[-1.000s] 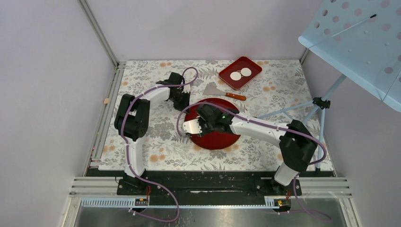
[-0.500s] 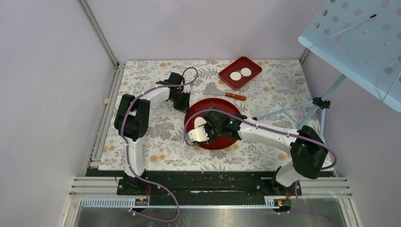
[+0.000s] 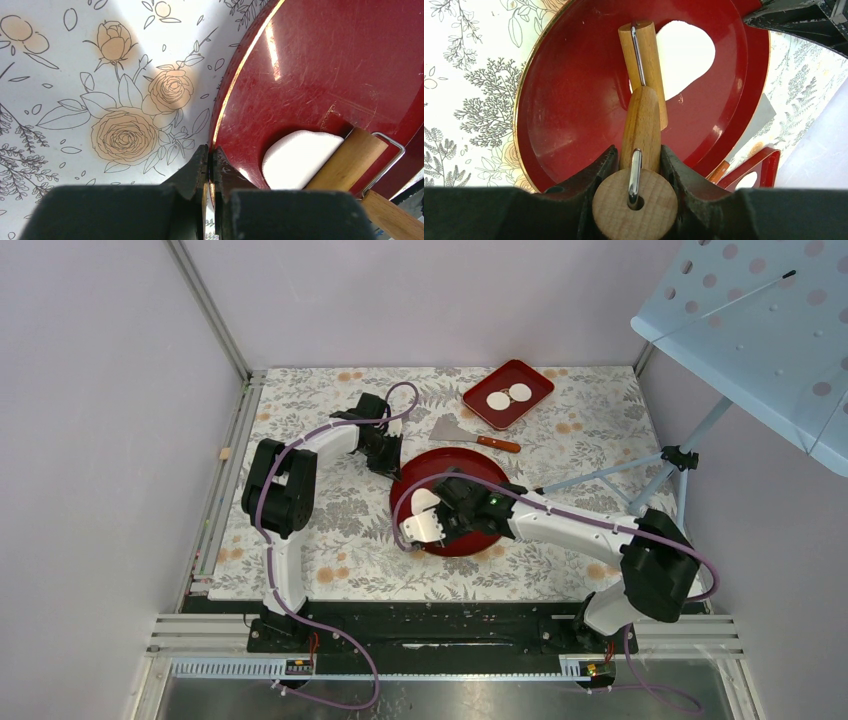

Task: Roll out the dumpling wrappers from the dough

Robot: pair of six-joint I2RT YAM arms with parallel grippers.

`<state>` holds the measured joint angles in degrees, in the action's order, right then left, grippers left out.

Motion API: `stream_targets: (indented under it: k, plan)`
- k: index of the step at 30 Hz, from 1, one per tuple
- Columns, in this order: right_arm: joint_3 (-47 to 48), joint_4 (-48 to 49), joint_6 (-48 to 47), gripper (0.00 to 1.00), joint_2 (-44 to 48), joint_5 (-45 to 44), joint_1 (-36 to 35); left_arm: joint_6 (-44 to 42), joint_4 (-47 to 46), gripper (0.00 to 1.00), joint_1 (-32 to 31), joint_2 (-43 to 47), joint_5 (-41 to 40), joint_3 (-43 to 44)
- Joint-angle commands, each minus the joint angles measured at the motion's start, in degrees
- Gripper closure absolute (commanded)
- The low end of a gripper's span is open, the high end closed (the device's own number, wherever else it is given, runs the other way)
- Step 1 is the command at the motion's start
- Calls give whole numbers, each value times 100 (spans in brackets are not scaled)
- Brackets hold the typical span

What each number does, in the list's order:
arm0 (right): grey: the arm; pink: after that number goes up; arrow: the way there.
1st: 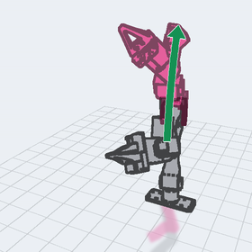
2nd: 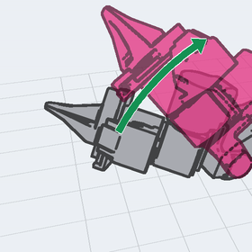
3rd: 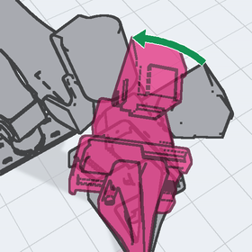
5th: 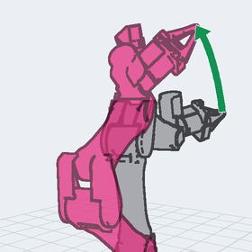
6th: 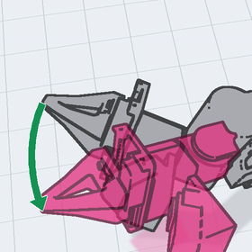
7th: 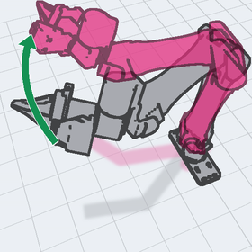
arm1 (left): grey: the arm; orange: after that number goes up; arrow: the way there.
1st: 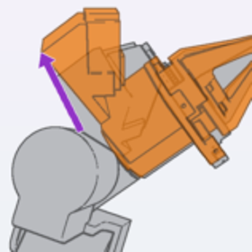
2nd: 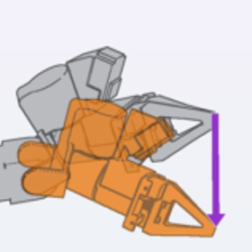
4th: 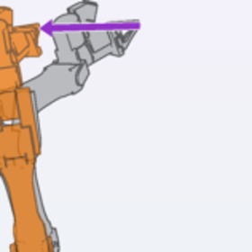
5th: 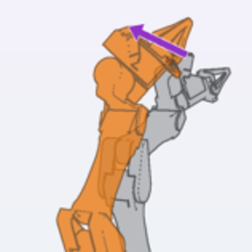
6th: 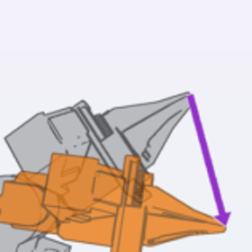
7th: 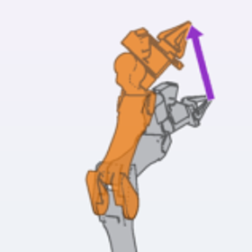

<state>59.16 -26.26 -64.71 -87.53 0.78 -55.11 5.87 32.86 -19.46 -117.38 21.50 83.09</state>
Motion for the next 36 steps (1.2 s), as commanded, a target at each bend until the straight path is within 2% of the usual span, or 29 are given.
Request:
stream_targets:
  k: [1,11,17,25,32,36]
  plan:
    - [-545,-2535,456,100,-406,928,-36,2,-242,100,-9,-17,-477,-148]
    - [-527,-2648,592,100,-301,970,-35,1,-242,100,-7,-11,-471,-145]
    - [-4,-2519,1070,100,-111,773,-24,0,-247,100,-12,-9,-485,-149]
    - [1548,-1334,2475,100,129,-734,59,8,-251,100,-6,-10,-488,-146]
    - [2238,-680,3285,100,-679,-1890,53,11,-261,100,-9,-9,-497,-152]
    - [2319,-611,3481,100,-1146,-1923,43,10,-263,100,-7,-6,-500,-150]
